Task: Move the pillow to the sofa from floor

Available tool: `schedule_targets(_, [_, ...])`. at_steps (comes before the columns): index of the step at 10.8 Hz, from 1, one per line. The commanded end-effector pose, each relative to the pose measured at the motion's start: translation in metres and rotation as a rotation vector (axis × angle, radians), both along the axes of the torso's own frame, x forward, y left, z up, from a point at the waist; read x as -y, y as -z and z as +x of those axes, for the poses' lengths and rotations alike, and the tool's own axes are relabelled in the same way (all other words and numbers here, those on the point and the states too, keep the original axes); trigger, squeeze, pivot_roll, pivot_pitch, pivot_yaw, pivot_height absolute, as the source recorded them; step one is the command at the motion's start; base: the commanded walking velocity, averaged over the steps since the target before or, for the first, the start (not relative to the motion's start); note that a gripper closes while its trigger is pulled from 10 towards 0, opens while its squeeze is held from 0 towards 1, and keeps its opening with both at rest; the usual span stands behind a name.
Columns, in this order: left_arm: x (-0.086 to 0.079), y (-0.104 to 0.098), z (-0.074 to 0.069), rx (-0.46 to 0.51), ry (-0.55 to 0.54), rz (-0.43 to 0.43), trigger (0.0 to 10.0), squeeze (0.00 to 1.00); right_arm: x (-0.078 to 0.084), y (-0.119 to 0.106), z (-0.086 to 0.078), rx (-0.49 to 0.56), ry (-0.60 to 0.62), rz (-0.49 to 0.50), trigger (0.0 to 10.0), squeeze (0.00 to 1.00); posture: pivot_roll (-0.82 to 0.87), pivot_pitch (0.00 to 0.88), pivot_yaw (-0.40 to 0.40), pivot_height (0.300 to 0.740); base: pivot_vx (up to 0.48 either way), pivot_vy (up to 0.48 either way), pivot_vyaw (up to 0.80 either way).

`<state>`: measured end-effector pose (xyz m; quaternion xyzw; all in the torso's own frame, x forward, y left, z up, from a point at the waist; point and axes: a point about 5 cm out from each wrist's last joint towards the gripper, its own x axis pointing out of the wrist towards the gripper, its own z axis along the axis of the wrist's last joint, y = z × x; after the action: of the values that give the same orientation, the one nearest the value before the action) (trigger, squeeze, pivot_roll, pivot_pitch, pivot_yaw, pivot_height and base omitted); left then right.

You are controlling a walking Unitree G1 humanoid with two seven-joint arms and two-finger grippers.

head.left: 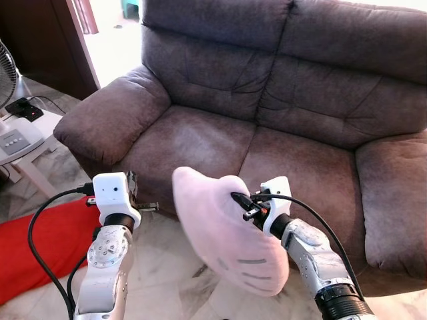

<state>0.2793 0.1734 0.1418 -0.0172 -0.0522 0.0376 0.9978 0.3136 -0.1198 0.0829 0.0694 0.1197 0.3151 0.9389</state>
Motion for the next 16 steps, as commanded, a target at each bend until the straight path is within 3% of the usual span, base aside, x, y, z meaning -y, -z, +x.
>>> schedule_targets(1, [0.004,-0.003,0.000,0.003,0.026,0.000,10.0,0.00,-0.008,-0.027,0.004,0.116,-0.055,0.046,10.0,0.00,0.08,0.089,-0.053,0.740,0.000,0.000,0.00])
schedule_targets(3, [0.006,-0.006,0.000,0.024,0.035,0.040,10.0,0.00,-0.002,-0.030,0.010,0.143,0.033,0.038,10.0,0.00,0.08,0.099,-0.054,0.740,0.000,0.000,0.00])
schedule_targets(5, [0.002,-0.020,-0.001,0.106,-0.035,0.111,10.0,0.00,0.004,-0.045,0.017,0.210,0.149,0.085,10.0,0.00,0.08,0.106,-0.052,0.740,0.000,0.000,0.00])
schedule_targets(8, [0.002,-0.025,0.001,0.130,-0.040,0.121,10.0,0.00,0.008,-0.072,0.026,0.319,0.227,0.100,10.0,0.00,0.08,0.107,-0.050,0.740,0.000,0.000,0.00])
schedule_targets(11, [0.006,-0.030,0.001,0.150,-0.036,0.115,10.0,0.00,0.004,-0.111,0.035,0.434,0.236,0.140,10.0,0.00,0.07,0.109,-0.051,0.740,0.000,0.000,0.00])
schedule_targets(16, [0.005,-0.037,0.002,0.174,-0.059,0.120,10.0,0.00,0.006,-0.136,0.039,0.511,0.275,0.137,10.0,0.00,0.07,0.110,-0.058,0.740,0.000,0.000,0.00])
